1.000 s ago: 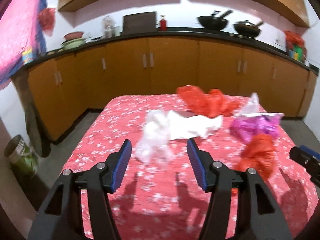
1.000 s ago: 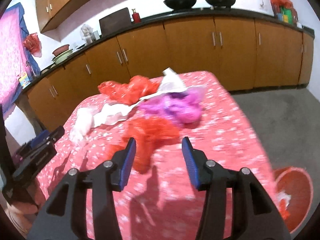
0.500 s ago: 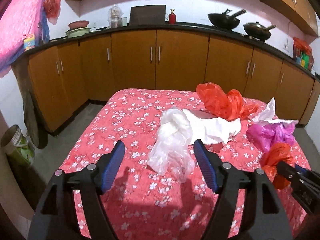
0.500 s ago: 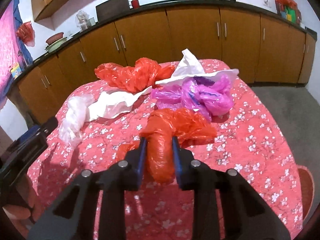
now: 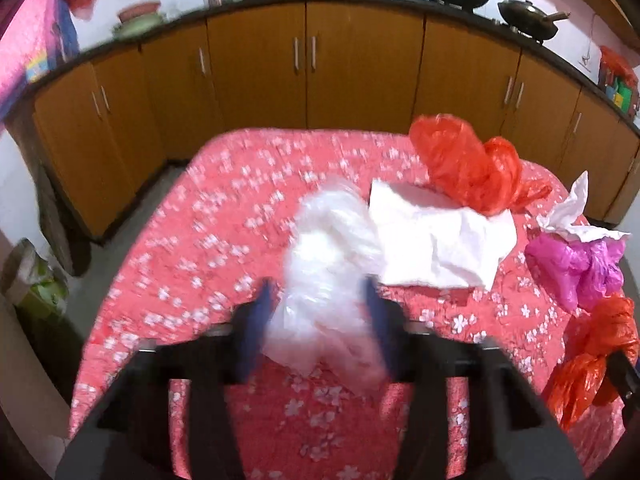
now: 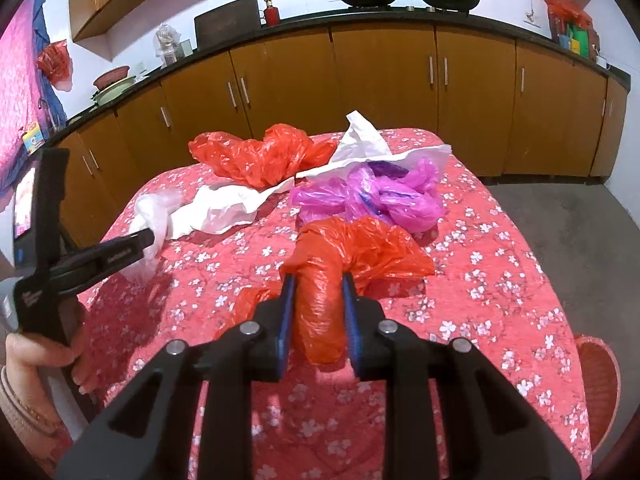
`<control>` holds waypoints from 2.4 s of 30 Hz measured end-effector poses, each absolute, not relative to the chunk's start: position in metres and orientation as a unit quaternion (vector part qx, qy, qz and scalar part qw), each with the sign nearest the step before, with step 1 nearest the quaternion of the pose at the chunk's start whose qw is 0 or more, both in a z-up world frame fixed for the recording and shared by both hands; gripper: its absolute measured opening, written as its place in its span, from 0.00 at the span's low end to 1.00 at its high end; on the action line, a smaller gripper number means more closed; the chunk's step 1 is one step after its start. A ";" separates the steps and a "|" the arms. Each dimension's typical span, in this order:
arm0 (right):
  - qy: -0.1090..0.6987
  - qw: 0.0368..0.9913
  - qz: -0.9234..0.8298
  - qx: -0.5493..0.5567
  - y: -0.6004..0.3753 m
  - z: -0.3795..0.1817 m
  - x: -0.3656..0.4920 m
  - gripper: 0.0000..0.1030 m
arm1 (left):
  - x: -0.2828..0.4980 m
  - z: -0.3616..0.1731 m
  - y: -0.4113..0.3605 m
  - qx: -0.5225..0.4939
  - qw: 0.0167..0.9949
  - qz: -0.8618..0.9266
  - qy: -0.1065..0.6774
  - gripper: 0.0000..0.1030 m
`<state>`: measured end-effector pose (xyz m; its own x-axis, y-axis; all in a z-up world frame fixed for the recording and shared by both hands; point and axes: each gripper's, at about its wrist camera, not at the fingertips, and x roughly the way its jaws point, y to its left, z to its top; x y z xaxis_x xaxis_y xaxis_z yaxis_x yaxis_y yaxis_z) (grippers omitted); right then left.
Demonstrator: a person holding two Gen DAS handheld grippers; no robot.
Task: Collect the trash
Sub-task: 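Grasp a red bag with the right tool while the left tool grasps a white bag, then carry both bags over the orange basket and open both tools to drop them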
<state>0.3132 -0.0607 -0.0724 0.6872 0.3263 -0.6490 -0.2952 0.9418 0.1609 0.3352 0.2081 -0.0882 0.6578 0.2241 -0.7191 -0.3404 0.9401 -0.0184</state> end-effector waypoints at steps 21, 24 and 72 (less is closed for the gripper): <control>0.293 0.944 0.147 0.023 -0.107 -0.035 0.283 0.23 | 0.270 -0.033 0.158 -0.045 0.954 0.073 0.288 0.08; 0.289 0.947 0.139 0.024 -0.119 -0.032 0.280 0.23 | 0.270 -0.026 0.140 -0.039 0.957 0.056 0.281 0.08; 0.293 0.952 -0.080 0.039 -0.343 -0.080 0.251 0.23 | 0.264 -0.042 -0.097 0.031 0.942 -0.151 0.297 0.08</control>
<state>0.2513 -0.3426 -0.0803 0.8158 -0.1295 -0.5637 0.1753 0.9841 0.0276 0.2643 -0.0974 -0.0421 0.7785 -0.2662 -0.5684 0.3031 0.9525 -0.0308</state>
